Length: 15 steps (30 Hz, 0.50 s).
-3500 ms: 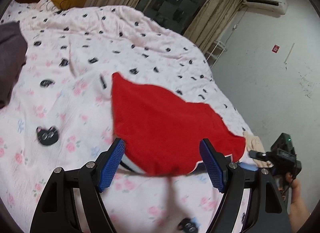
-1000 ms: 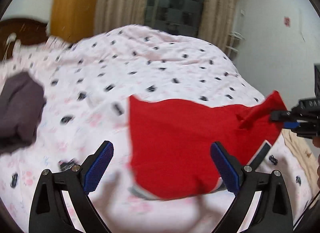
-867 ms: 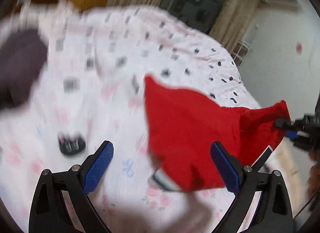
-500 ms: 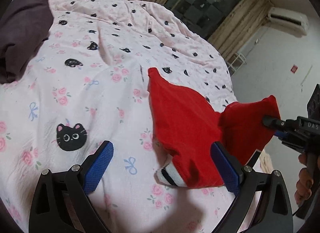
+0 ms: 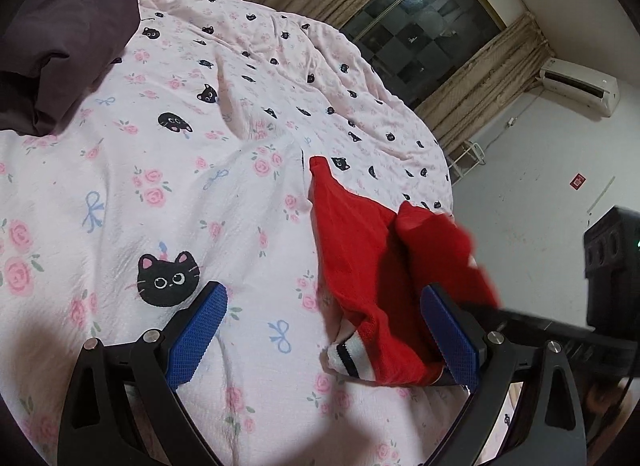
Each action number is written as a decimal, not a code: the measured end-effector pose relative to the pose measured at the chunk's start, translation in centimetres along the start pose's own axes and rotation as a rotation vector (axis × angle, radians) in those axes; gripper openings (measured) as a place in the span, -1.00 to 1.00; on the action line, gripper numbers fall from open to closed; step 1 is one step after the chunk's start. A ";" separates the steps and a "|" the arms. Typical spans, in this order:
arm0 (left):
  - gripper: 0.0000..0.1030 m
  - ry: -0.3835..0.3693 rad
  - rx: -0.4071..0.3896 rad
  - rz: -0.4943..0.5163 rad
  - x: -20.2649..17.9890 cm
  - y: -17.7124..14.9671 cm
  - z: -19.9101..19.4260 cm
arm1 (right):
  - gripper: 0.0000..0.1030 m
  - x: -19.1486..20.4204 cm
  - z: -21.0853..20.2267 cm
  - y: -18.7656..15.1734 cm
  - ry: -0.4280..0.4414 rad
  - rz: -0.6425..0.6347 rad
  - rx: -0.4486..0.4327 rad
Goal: Fold clothes
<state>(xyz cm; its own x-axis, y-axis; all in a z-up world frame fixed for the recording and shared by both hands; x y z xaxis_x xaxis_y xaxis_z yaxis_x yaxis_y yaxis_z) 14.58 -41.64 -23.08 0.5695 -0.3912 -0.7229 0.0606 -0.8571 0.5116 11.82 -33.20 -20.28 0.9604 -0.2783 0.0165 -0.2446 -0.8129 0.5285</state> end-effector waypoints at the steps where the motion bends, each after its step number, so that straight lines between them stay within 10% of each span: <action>1: 0.86 -0.003 -0.001 -0.002 0.0 0.0 0.0 | -0.52 0.3 0.5 -0.3 0.001 -0.012 0.011; 15: 0.86 -0.011 -0.001 -0.018 0.2 0.2 0.2 | -0.49 3.3 2.4 -1.8 -0.008 -0.164 0.055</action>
<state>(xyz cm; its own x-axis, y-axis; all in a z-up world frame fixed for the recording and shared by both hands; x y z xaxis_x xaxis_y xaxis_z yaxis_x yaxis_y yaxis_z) 14.59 -41.92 -23.23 0.5596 -0.3795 -0.7368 0.0714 -0.8636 0.4991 15.12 -33.90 -23.16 0.9870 -0.1431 -0.0731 -0.0915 -0.8745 0.4764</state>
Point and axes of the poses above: each gripper's, at about its wrist camera, not at the fingertips, and z roughly the way its jaws point, x to its left, y to its top, the point moved 6 cm from there along z, roughly the way its jaws point, and after that the axes turned 8 degrees about -z, right-handed, at the moved point
